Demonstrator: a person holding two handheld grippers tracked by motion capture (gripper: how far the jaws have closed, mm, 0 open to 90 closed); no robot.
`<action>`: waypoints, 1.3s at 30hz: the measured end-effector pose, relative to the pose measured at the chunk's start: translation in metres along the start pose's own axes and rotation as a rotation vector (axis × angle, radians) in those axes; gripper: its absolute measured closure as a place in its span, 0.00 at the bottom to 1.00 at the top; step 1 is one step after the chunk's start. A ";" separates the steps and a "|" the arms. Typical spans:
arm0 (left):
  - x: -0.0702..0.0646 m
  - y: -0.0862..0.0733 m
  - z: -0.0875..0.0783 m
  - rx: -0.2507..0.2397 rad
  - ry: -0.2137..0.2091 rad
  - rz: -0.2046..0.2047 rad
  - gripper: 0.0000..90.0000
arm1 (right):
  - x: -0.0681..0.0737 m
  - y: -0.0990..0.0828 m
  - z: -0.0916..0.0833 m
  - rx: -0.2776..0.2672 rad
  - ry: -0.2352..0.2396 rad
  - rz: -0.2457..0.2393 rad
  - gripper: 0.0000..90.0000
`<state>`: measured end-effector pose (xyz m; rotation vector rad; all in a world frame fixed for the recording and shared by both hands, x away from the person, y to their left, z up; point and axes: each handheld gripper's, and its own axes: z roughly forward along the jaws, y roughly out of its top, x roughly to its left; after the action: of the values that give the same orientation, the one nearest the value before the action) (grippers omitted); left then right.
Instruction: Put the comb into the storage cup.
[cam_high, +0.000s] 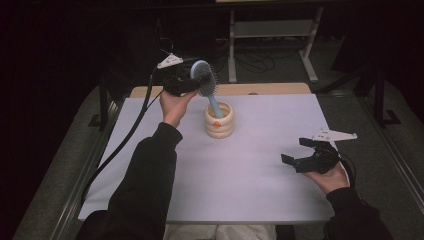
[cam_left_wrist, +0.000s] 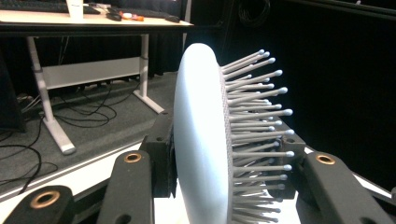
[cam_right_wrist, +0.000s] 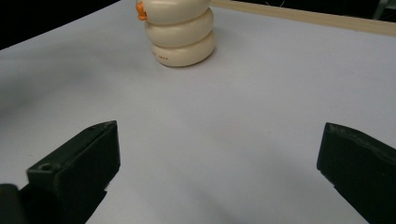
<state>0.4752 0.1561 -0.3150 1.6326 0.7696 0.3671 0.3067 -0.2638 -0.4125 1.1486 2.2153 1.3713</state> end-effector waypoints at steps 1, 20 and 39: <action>0.000 -0.001 0.000 -0.001 0.001 0.001 0.59 | 0.000 0.000 0.000 -0.004 -0.002 0.000 0.00; 0.005 -0.022 0.010 0.035 0.007 -0.010 0.59 | 0.000 -0.002 0.000 -0.001 0.000 0.003 0.00; 0.000 -0.038 0.025 0.075 -0.008 -0.004 0.59 | 0.000 -0.003 0.003 0.018 0.012 -0.001 0.00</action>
<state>0.4804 0.1394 -0.3570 1.7015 0.7889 0.3321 0.3065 -0.2626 -0.4168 1.1475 2.2408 1.3643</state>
